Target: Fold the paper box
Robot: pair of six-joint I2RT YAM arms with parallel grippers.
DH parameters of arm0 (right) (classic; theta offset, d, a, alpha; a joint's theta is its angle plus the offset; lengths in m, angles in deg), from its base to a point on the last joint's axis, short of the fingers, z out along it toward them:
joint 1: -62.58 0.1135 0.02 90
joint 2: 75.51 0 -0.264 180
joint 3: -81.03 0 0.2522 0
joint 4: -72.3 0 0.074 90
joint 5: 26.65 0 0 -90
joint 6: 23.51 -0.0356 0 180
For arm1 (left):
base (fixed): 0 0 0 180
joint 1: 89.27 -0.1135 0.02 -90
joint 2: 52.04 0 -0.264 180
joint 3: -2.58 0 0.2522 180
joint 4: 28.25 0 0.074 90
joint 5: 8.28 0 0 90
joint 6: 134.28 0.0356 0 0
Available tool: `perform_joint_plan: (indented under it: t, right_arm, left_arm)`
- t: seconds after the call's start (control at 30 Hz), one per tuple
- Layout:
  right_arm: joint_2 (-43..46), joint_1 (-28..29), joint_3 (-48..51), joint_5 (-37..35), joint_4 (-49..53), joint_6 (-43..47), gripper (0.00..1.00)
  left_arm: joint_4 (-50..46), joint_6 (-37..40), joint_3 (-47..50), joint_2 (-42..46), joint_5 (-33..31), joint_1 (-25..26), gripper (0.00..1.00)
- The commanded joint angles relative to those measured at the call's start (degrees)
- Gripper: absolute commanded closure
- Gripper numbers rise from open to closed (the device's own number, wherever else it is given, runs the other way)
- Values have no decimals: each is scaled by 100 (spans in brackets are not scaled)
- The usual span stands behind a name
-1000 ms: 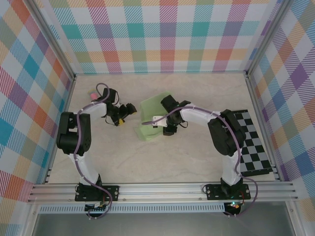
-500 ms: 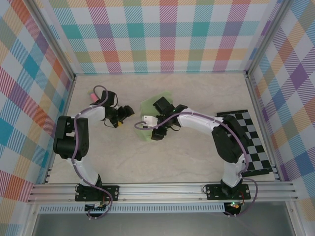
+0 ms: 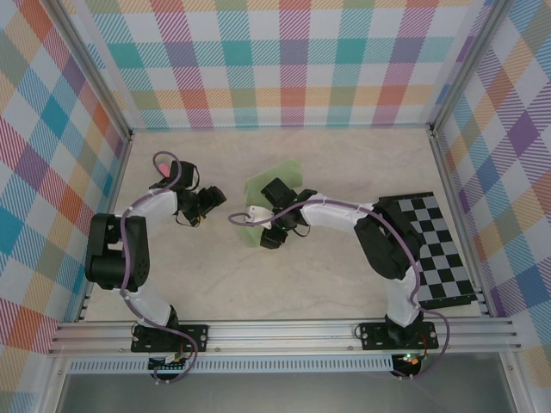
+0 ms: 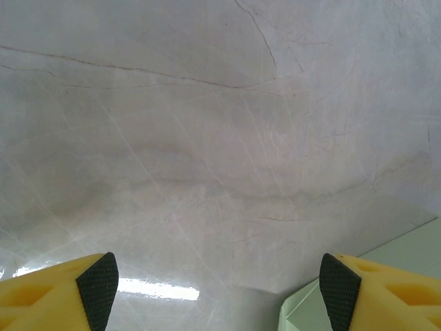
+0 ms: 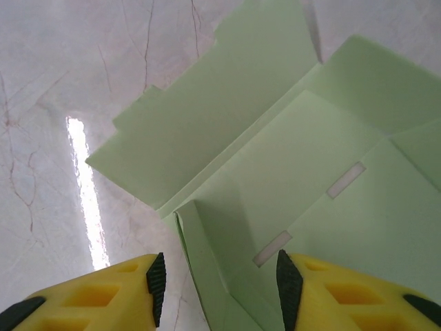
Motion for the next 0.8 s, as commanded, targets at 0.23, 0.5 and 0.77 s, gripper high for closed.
perform_joint_plan:
  t: [0.23,0.5,0.77]
  right_arm:
    - [59,64,129,-193,-65,-222,71]
    - [685,-193,857,-544,-83,668,67]
    - [1717,-660,1522,-352,-310,781,45]
  left_arm:
    - [-38,297,-235,-276,257,-42,20]
    - [180,592,-363,-313,147,-34,20]
    - [1086,1465,-328,-252,690,122,15]
